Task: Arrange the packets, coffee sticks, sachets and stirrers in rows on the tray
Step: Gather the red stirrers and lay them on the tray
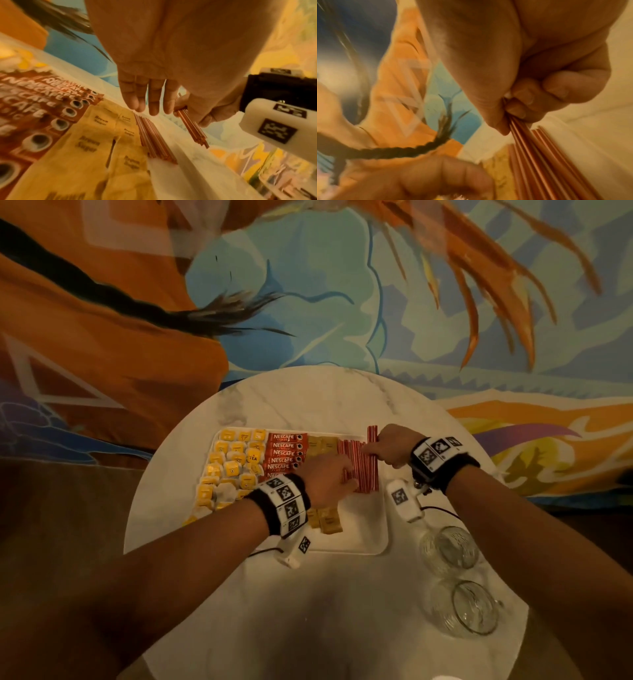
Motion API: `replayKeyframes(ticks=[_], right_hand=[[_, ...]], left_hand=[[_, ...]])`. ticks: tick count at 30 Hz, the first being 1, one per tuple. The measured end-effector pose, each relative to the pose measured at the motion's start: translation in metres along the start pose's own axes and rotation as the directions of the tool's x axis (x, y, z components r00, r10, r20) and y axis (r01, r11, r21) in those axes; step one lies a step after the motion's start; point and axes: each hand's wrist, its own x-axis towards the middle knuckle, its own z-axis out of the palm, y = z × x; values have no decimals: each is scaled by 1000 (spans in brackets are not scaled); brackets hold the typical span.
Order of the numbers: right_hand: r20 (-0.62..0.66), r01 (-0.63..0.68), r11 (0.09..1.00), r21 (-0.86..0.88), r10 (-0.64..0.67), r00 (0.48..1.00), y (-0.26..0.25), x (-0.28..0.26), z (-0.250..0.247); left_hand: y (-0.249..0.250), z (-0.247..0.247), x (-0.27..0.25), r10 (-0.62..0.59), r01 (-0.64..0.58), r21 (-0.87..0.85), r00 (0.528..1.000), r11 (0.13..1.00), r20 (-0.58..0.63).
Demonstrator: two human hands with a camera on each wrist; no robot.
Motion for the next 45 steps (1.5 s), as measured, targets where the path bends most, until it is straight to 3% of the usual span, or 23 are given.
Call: replayKeyframes(ticks=[5,9,18,22,25,28,32,35,40,45], right_hand=[[2,-49,993,-104,50,999,-4,15,12],[-5,-48,989,-136,48,999,-4,21,20],[-114,-19,945,-328,-20,993,2,24,13],[-84,126,889,-439,-181,980,9,19,12],[15,227,838,-496,-253,967,12,13,20],[68,248,808,-534,-252,965,14,8,24],[22,243,835,-494,-268,963,17,3,18],[65,269,826,-496,-273,960,22,0,20],[38,243,862,-446,-253,967,28,-3,20],[111,250,789,-561,-228,967,27,-17,32]], left_hand=[[0,4,29,21,-41,354,998,934,60],[-3,13,41,-11,-36,441,995,897,104],[-19,21,53,14,-72,387,988,919,152],[-19,19,56,75,-143,394,980,908,183],[-17,19,58,65,-154,410,973,899,223],[-18,20,59,46,-144,420,971,896,235],[-17,20,61,56,-150,429,973,891,224],[-15,22,62,79,-175,433,969,884,232],[-11,24,66,23,-137,450,968,882,250],[-16,26,65,70,-172,457,970,872,232]])
